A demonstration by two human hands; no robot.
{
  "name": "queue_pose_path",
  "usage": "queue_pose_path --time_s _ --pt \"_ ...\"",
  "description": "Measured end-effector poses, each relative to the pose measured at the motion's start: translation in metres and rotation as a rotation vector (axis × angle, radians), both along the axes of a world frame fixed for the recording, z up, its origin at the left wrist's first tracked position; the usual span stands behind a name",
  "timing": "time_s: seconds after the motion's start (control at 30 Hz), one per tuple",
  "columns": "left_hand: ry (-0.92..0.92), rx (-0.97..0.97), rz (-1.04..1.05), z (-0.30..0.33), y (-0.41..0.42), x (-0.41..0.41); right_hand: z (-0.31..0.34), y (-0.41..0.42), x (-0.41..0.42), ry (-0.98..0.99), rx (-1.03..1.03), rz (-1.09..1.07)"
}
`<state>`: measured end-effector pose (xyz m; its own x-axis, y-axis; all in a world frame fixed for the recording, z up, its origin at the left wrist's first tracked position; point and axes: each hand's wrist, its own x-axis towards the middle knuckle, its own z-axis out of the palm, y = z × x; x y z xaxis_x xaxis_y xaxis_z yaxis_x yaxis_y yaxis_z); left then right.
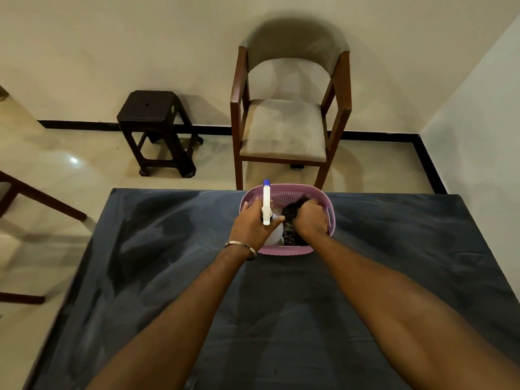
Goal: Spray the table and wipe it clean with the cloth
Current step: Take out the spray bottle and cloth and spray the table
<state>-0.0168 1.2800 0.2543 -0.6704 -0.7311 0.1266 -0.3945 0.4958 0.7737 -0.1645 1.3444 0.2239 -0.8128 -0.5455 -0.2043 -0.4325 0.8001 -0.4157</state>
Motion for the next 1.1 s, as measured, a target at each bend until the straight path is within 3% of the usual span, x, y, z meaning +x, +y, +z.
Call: queue_pose_path --time_s 0.33,0.7,0.9,1.1 --pt "0.011 0.092 0.059 0.001 0.005 -0.008 -0.002 -0.008 -0.005 -0.299 0.029 -0.017" --pt "0.206 0.135 0.130 0.050 0.011 -0.011 0.057 0.021 -0.003 -0.712 -0.597 -0.334" --pt "0.414 0.198 0.108 0.104 0.029 -0.001 0.114 0.046 0.009 -0.915 -0.799 -0.443" --pt "0.434 0.168 0.008 0.144 0.063 0.027 0.162 0.095 0.031 -1.048 -0.963 -0.451"
